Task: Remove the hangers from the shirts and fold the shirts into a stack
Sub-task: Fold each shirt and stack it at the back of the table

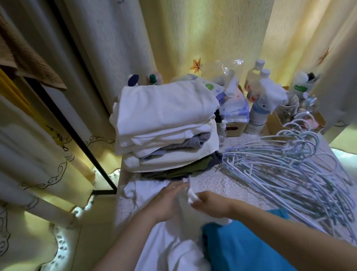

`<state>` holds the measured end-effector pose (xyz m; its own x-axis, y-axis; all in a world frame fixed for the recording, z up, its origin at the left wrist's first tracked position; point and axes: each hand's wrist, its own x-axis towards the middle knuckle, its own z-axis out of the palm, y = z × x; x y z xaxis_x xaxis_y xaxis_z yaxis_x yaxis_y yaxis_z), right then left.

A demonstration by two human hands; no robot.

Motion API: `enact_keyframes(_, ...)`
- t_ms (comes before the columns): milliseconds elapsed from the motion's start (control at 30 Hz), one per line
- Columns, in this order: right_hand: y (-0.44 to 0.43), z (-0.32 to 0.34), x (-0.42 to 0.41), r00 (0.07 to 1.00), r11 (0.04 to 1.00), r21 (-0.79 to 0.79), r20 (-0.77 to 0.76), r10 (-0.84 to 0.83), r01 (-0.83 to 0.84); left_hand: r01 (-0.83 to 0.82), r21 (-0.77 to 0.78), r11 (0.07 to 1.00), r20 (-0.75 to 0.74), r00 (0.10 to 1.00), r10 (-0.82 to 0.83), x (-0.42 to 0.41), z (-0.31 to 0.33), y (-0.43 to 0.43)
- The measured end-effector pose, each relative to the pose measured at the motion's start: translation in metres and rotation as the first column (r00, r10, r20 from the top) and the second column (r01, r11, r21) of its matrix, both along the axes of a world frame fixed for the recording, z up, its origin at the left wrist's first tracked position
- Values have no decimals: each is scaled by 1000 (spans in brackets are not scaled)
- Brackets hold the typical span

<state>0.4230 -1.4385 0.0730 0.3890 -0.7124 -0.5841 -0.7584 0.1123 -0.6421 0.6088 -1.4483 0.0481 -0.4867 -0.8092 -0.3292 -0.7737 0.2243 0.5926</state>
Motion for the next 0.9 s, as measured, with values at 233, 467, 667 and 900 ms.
enact_keyframes(233, -2, -7, -7, 995, 997, 26, 66, 71, -73, -52, -8, 999, 73, 996, 52, -19, -17, 9)
enact_keyframes(467, -28, -5, -1, 1000, 999, 42, 1, -2, 1, -242, 107, 964, 84, 969, 234, -13, -27, 7)
enact_keyframes(667, -58, -18, 26, 960, 963, 78, 87, -265, 259, -267, -22, 963, 7, 964, 267, -13, -24, 1)
enact_keyframes(900, -78, -42, 41, 632, 615, 468, 143, -762, 635, -347, 99, 933, -14, 937, 350, -18, -33, -19)
